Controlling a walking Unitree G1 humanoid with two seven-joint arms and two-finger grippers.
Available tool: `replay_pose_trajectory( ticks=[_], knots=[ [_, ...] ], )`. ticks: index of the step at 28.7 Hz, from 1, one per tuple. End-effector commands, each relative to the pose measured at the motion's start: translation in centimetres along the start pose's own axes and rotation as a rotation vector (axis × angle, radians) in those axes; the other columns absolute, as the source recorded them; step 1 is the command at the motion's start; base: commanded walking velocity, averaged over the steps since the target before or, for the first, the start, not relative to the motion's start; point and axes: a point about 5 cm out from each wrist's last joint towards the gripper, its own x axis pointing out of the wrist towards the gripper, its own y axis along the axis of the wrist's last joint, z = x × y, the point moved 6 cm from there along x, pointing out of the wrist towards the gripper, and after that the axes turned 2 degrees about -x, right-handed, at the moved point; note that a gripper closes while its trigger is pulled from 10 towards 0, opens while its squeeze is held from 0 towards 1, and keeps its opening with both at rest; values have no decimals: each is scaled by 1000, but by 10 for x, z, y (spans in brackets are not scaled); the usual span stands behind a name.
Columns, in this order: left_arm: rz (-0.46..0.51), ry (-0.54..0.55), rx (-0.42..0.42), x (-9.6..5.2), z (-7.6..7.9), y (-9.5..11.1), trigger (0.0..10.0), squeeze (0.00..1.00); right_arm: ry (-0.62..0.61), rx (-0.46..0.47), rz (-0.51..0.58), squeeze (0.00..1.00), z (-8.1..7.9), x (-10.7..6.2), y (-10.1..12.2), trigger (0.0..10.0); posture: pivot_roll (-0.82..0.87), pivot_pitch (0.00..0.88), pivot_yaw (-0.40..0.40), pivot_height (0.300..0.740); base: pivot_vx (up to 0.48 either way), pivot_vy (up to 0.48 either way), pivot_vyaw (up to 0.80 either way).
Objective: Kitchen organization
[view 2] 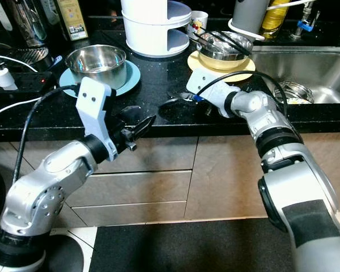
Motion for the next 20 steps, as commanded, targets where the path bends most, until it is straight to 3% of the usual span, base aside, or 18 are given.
replay_pose_trajectory(
  ticks=[1, 5, 6, 7, 11, 12, 15, 17, 18, 19, 20],
  knots=[
    [-3, 1, 0, -1, 0, -1, 10000, 0, 11, 48, 32, 0, -2, -1, 2, 10000, -84, 185, -24, 740, 0, 0, 0],
    [-3, 0, 0, -1, 0, -1, 10000, 0, 13, 92, 49, 0, -2, -1, 2, 10000, -84, 185, -24, 740, 0, 0, 0],
    [-3, 0, 0, -1, 0, -1, 10000, 0, 18, 111, 50, 0, -3, -1, 1, 3451, -84, 185, -24, 740, 0, 0, 0],
    [-3, 1, 0, -1, 0, -1, 10000, 0, 27, 123, 50, 0, -6, -1, -1, 0, -81, 185, -23, 740, 0, 0, 0],
    [-4, 0, 1, -2, 0, -1, 10000, 0, 35, 130, 45, 0, -8, -1, -4, 0, -80, 187, -23, 740, 0, 0, 0],
    [-5, 0, 2, -2, 0, -1, 10000, 0, 32, 129, 43, 0, -8, -1, -5, 10000, -80, 187, -23, 740, 0, 0, 0],
    [-5, -1, 1, -1, 0, -1, 10000, 0, 16, 146, 58, 0, -7, -2, -4, 10000, -82, 187, -20, 740, 0, 0, 0],
    [-4, -3, 0, -1, -1, -1, 10000, 0, -16, 233, 86, 0, -2, -2, -2, 10000, -83, 189, -20, 740, 0, 0, 0],
    [-4, -4, -1, -1, -1, -1, 10000, 0, -29, 280, 104, 133, 0, -2, -1, 10000, -83, 189, -20, 740, 0, 0, 0],
    [-2, -5, -6, -1, -1, -1, 10000, 0, -39, 327, 127, 1000, 2, -1, 2, 10000, -81, 192, -23, 740, 0, 0, 0],
    [-6, -8, -10, -2, -3, -1, 10000, 0, -33, 373, 155, 1000, 1, 0, 6, 10000, -81, 192, -23, 740, 0, 0, 0]
  ],
)
